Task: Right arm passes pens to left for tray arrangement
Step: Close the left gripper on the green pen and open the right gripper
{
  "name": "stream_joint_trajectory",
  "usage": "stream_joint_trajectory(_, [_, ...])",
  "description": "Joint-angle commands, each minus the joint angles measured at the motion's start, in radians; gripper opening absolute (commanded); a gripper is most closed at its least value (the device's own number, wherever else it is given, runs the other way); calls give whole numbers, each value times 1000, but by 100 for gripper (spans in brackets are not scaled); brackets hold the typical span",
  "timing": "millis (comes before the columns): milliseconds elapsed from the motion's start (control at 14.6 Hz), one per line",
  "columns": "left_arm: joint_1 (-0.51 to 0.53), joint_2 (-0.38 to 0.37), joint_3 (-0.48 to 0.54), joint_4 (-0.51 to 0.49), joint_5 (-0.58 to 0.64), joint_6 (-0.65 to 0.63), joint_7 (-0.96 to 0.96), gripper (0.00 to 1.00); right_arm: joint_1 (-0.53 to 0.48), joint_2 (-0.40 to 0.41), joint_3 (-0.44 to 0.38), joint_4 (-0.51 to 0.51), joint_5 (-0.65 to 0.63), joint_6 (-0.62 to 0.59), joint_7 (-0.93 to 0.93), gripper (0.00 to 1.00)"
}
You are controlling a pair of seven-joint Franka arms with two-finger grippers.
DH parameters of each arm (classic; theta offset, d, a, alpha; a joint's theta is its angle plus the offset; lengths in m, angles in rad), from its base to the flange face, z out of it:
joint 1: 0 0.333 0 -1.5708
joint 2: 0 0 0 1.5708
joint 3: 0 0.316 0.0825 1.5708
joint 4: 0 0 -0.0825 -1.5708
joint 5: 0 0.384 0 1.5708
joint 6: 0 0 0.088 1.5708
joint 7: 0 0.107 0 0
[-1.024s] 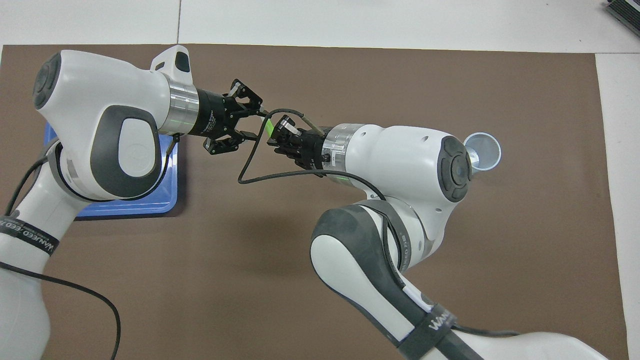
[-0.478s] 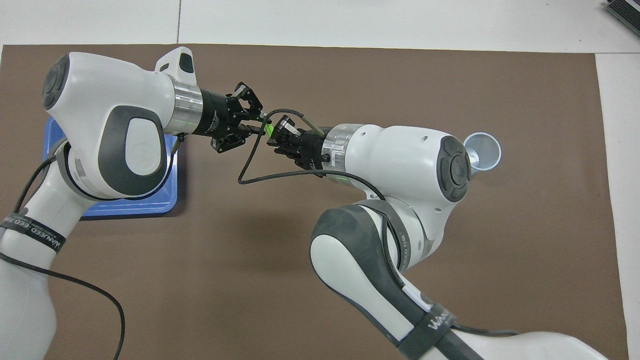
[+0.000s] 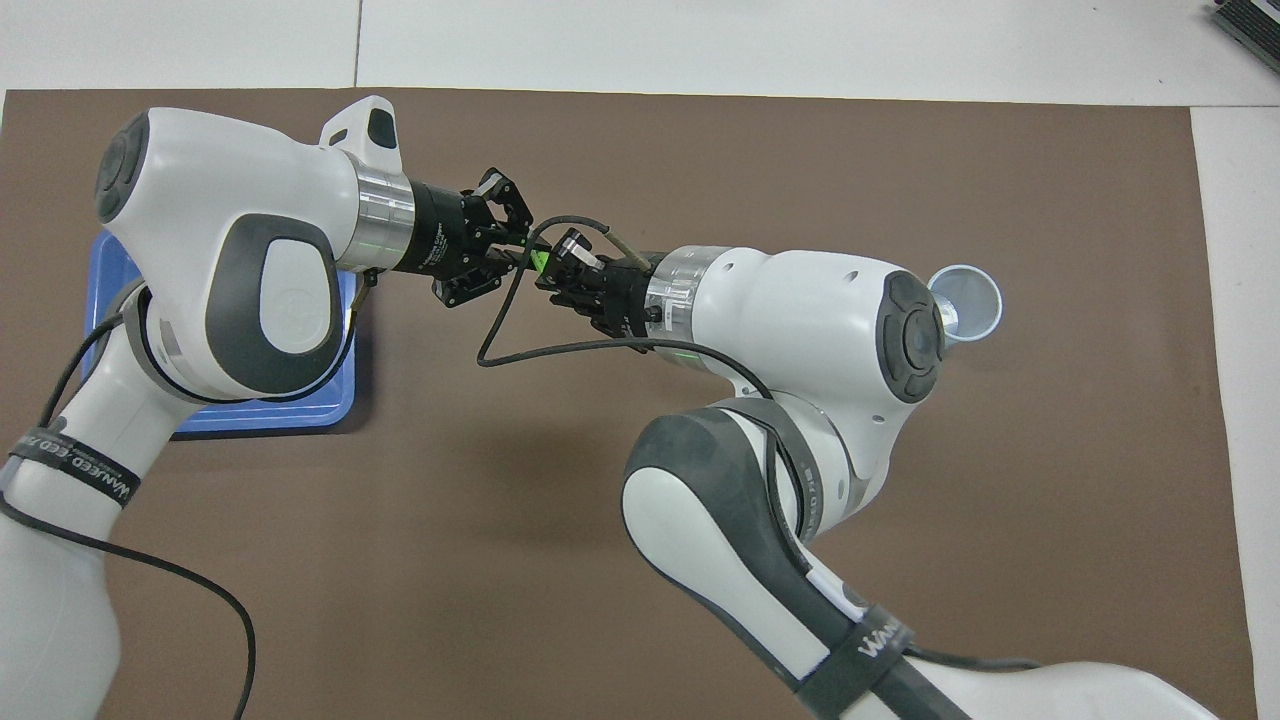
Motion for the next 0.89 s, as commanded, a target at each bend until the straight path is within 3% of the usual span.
stream_joint_trajectory(0, [-7,-3,3,-9,-18,23,-2,0,4,4,1,5,19,14,15,2])
stream_joint_trajectory(205, [-4,-3,3,-9,-18,17,-4,0,4,4,1,5,19,14,15,2])
stream_joint_trajectory(273, [-1,-3,3,-7,-17,13,-4,0,4,4,1,5,19,12,17,7])
stream_joint_trajectory(478, [7,-3,3,-2,-15,3,-4,0,3,4,-1,8,16,12,24,100])
stream_joint_trajectory(819, [41,0,8,7,49,-25,68,0,-45,-10,-12,19,-9,-66,12,100])
